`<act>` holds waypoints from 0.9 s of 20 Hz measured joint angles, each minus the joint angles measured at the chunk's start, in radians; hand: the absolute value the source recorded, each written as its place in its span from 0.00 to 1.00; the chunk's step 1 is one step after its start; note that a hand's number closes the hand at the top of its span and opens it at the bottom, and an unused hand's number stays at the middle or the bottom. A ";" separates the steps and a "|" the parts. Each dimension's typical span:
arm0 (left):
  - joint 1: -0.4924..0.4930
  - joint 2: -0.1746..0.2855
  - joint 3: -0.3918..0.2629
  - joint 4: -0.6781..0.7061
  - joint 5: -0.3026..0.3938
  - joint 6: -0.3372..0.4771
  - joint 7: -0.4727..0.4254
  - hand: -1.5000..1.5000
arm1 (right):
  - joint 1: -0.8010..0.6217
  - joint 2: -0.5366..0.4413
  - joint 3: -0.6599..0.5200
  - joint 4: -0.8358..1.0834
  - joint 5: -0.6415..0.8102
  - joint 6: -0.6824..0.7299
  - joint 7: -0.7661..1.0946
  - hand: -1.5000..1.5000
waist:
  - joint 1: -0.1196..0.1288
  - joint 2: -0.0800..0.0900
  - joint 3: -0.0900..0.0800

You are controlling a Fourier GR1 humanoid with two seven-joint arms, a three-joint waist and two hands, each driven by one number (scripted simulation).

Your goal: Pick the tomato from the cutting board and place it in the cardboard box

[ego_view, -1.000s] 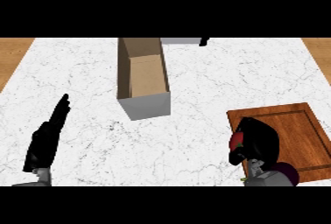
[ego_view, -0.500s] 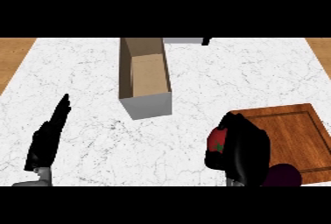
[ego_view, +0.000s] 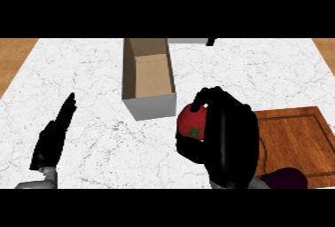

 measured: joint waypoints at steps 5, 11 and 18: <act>0.010 0.006 0.006 -0.007 0.001 -0.010 -0.008 0.50 | -0.232 0.000 -0.069 0.150 -0.104 -0.032 0.013 1.00 | 0.006 0.001 0.000; 0.008 0.002 0.004 -0.005 -0.002 -0.016 -0.012 0.50 | -0.431 0.000 -0.141 0.409 -0.202 -0.097 0.006 1.00 | 0.014 0.004 0.000; -0.014 -0.010 -0.011 -0.019 -0.013 -0.014 0.012 0.50 | -0.629 0.001 -0.237 0.784 -0.320 -0.224 -0.059 1.00 | 0.034 0.010 -0.001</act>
